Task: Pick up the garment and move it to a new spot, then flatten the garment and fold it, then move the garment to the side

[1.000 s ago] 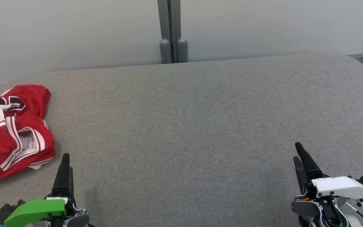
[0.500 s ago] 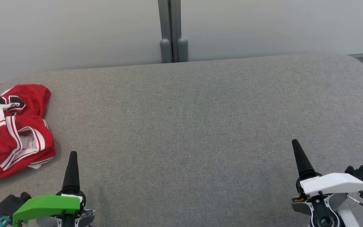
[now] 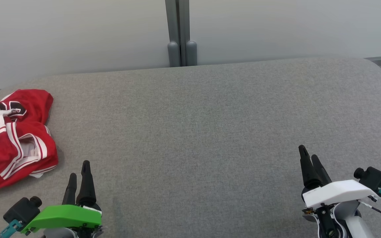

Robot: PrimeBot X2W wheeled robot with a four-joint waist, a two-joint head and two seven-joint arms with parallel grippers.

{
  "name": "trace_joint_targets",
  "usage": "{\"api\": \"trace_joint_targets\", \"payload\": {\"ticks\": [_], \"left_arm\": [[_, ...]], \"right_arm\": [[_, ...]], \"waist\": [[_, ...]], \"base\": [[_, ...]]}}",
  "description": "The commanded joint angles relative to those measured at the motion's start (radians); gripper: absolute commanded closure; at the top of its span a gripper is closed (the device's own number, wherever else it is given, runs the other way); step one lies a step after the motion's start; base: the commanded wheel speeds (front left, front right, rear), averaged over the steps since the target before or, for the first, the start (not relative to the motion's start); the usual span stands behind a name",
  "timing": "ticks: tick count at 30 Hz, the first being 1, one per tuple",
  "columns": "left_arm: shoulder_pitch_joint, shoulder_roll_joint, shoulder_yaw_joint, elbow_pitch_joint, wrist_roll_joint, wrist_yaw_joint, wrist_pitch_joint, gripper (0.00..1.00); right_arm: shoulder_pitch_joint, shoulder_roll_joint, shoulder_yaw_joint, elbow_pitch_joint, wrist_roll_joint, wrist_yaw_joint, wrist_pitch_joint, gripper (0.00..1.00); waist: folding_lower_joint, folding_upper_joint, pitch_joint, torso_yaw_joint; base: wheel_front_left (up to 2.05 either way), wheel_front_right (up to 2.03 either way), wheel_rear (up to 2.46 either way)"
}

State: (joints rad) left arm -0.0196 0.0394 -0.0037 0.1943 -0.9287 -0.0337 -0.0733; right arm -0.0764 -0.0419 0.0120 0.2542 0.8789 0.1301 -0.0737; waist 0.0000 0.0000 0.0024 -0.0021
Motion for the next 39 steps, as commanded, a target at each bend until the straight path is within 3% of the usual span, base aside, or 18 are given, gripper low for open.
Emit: {"api": "trace_joint_targets", "payload": {"ticks": [1,18,39], "left_arm": [[-0.003,0.008,-0.007,-0.015,0.045,0.005,-0.012,0.00],[0.014,0.009,-0.040,-0.021,0.306,0.011,-0.063,0.00],[0.023,0.012,-0.069,-0.037,0.507,0.026,-0.115,0.00]], "right_arm": [[-0.025,-0.006,0.005,-0.010,-0.038,0.000,-0.012,0.00],[-0.022,-0.007,0.033,0.001,-0.252,0.001,-0.063,0.00],[-0.030,-0.009,0.070,0.026,-0.447,0.001,-0.115,0.00]], "waist": [[0.0000,0.0000,0.000,0.000],[0.0000,0.0000,-0.004,0.000],[0.0000,0.0000,-0.004,-0.003]], "base": [[0.00,0.00,0.00],[0.00,0.00,0.00],[0.00,0.00,0.00]]}}
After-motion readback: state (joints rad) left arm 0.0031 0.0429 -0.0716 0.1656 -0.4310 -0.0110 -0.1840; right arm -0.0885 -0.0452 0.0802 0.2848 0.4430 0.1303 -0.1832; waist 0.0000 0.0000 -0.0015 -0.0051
